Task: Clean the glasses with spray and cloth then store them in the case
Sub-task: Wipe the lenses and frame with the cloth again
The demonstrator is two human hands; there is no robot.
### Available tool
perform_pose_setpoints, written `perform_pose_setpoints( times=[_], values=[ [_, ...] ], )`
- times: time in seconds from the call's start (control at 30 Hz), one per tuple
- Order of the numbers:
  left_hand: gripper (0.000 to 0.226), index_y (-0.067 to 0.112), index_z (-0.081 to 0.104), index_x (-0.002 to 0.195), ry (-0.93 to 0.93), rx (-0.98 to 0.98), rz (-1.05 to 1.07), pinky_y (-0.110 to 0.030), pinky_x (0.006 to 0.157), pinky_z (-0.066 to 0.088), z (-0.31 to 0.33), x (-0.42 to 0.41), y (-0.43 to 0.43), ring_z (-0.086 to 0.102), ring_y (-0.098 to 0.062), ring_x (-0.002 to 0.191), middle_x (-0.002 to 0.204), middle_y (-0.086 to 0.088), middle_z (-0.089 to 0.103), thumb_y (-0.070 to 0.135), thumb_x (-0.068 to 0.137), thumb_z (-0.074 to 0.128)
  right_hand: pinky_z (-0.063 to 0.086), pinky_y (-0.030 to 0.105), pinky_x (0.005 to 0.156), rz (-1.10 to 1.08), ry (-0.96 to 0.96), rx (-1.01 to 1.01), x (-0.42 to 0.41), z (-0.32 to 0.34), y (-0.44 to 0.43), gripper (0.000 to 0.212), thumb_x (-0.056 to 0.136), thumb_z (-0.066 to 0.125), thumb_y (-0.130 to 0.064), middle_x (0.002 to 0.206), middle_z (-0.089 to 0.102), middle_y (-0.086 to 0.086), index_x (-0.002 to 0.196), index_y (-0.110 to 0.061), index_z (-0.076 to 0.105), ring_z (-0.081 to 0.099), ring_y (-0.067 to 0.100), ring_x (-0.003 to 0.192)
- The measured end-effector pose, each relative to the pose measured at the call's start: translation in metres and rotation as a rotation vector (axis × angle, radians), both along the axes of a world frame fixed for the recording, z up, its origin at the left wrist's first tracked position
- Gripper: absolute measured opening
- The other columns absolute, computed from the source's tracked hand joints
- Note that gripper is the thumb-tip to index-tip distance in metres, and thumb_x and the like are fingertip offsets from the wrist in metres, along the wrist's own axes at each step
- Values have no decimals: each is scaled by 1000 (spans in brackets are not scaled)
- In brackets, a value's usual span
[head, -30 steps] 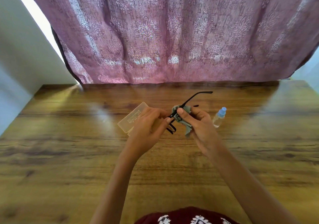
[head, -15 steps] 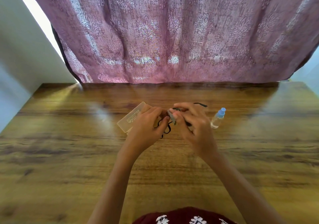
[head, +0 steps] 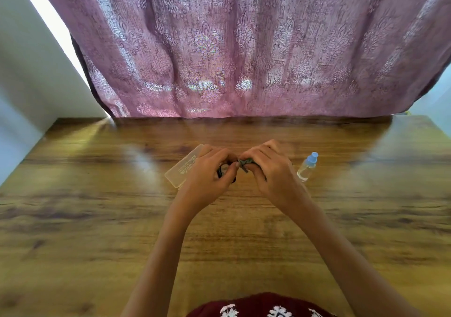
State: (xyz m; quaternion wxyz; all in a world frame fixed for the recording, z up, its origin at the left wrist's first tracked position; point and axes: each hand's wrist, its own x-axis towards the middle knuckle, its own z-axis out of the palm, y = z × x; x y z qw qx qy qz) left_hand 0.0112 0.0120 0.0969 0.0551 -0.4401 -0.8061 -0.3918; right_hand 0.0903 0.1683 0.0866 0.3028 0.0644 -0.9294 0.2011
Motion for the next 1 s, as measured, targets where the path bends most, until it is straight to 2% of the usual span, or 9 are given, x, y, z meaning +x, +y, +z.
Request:
perform_pose_setpoints(
  times=[0.1,0.17,0.33,0.43,0.57,0.67,0.87,1.0],
  values=[
    [11,16,64,87,-19,15,1,-7,75,33,-2,-2,-1,40,9,90,77,24,53,24,89,57,38,16,83,-13,6,-4,0,0,3,14,84,68,-2,91,67,0,97,-5,68,50,15,90],
    [11,15,64,87,-24,18,3,-8,75,33,-2,-3,-2,41,9,91,78,22,53,24,89,57,36,14,84,-27,2,-18,1,-1,7,13,84,68,-2,90,67,0,96,-5,68,50,14,89],
    [10,16,62,84,-43,18,10,-8,75,34,-2,-3,-4,42,2,92,78,25,50,25,89,58,32,9,85,-49,-5,-37,3,-2,13,10,84,67,-1,88,67,-2,93,-6,68,47,11,89],
    [18,17,62,84,-92,43,15,-10,78,35,-1,-3,-8,45,-2,94,79,23,54,33,89,54,34,11,83,-74,-8,-69,5,-3,20,13,83,67,2,86,67,-2,91,-7,68,46,10,88],
    [11,31,58,83,-199,65,11,-18,84,37,1,-7,-18,51,-13,98,82,17,58,38,88,52,37,16,81,-128,39,-174,9,-1,34,17,80,67,8,84,67,-5,85,-8,68,47,9,85],
    [10,35,58,84,-261,84,10,-17,85,38,5,-4,-19,52,-13,100,86,12,61,42,87,51,36,10,80,-153,66,-221,12,2,40,18,80,66,7,85,63,-11,86,-9,69,47,8,86],
    [11,34,59,86,-277,151,49,-11,86,36,3,-4,-18,52,-10,103,95,15,62,41,87,51,37,3,80,-233,139,-305,16,2,37,14,81,69,4,88,47,-29,93,-4,68,54,20,85],
    [21,24,63,88,-297,180,63,-19,88,40,-1,-3,-20,53,-13,104,94,13,64,41,87,51,38,11,78,-282,129,-330,17,-8,37,14,82,68,3,90,47,-30,94,-4,67,54,23,86]
  ],
)
